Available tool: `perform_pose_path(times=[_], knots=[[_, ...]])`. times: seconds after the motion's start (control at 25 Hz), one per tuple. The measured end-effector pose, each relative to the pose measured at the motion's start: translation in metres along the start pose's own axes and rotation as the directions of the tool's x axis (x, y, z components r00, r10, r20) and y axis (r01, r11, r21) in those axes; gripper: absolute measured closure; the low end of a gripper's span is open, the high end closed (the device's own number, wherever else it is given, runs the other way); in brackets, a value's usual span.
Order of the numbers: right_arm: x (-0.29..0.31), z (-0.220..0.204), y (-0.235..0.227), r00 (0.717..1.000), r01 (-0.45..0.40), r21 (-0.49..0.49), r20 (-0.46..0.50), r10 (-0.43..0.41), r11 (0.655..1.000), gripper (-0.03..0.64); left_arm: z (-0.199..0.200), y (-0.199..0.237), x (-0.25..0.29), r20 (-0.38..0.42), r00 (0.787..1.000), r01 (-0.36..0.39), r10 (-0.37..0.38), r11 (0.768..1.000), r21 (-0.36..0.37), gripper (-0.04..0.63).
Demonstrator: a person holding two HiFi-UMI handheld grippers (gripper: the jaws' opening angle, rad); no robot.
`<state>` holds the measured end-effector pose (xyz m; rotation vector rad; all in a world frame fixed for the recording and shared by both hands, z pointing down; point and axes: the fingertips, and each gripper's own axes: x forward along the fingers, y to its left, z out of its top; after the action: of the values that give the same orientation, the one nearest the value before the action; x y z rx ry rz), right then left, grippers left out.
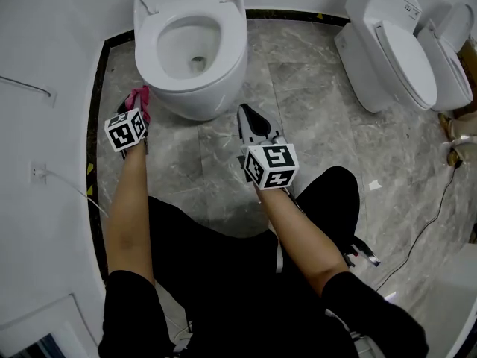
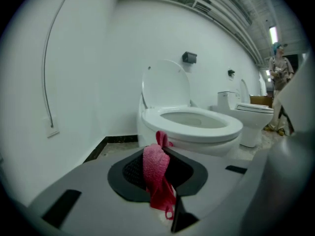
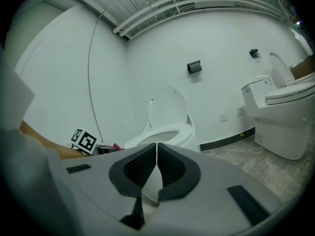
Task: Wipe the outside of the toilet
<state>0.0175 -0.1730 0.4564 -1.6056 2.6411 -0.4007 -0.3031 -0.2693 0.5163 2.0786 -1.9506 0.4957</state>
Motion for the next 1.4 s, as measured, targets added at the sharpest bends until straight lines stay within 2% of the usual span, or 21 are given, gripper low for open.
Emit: perform_pose_path(times=[0.12, 0.24, 0.36, 0.44, 0.52, 0.6, 0.72, 0.84, 0.96, 1.12, 1.24, 1.4], knots=[[-0.004, 0.008, -0.029, 0.998, 0.061, 0.01, 0.02, -0.061, 0.998, 0.583, 0.004, -0.051, -0.029, 0.074, 0.992, 0.102, -0.103, 0.995, 0.02, 0.517], [-0.007, 0.021, -0.044, 0.994, 0.089, 0.036, 0.055, -0.091, 0.995, 0.583, -0.001, -0.114, -0.046, 0.129, 0.973, 0.199, -0.192, 0.979, -0.041, 0.517], [-0.015, 0.03, -0.045, 0.991, 0.084, 0.051, 0.104, -0.089, 0.995, 0.583, -0.015, -0.19, -0.047, 0.144, 0.948, 0.3, -0.285, 0.95, -0.092, 0.517], [-0.02, 0.035, -0.046, 0.987, 0.083, 0.05, 0.131, -0.089, 0.995, 0.583, -0.018, -0.244, -0.038, 0.136, 0.923, 0.372, -0.359, 0.925, -0.08, 0.517], [-0.025, 0.036, -0.051, 0.986, 0.088, 0.052, 0.137, -0.094, 0.995, 0.583, -0.016, -0.287, -0.024, 0.131, 0.907, 0.411, -0.401, 0.91, -0.056, 0.517], [-0.031, 0.036, -0.058, 0.986, 0.097, 0.058, 0.131, -0.104, 0.994, 0.583, -0.012, -0.311, -0.007, 0.124, 0.907, 0.412, -0.403, 0.909, -0.059, 0.517], [-0.041, 0.037, -0.07, 0.984, 0.118, 0.046, 0.131, -0.123, 0.992, 0.583, -0.011, -0.324, 0.02, 0.093, 0.924, 0.377, -0.37, 0.924, -0.069, 0.517], [-0.05, 0.04, -0.072, 0.982, 0.123, -0.01, 0.142, -0.12, 0.992, 0.583, -0.015, -0.319, 0.038, 0.059, 0.947, 0.32, -0.316, 0.944, -0.079, 0.517], [-0.055, 0.038, -0.071, 0.983, 0.117, -0.017, 0.144, -0.114, 0.993, 0.583, -0.019, -0.307, 0.049, 0.04, 0.964, 0.264, -0.261, 0.959, -0.102, 0.517], [-0.055, 0.032, -0.065, 0.985, 0.105, -0.002, 0.14, -0.104, 0.994, 0.583, -0.011, -0.3, 0.046, 0.073, 0.972, 0.23, -0.223, 0.967, -0.11, 0.517], [-0.05, 0.026, -0.059, 0.987, 0.098, 0.013, 0.129, -0.098, 0.995, 0.583, -0.011, -0.291, 0.046, 0.067, 0.977, 0.212, -0.205, 0.97, -0.123, 0.517], [-0.043, 0.025, -0.043, 0.989, 0.071, 0.007, 0.128, -0.072, 0.997, 0.583, -0.016, -0.278, 0.036, 0.056, 0.979, 0.201, -0.197, 0.976, -0.082, 0.517]])
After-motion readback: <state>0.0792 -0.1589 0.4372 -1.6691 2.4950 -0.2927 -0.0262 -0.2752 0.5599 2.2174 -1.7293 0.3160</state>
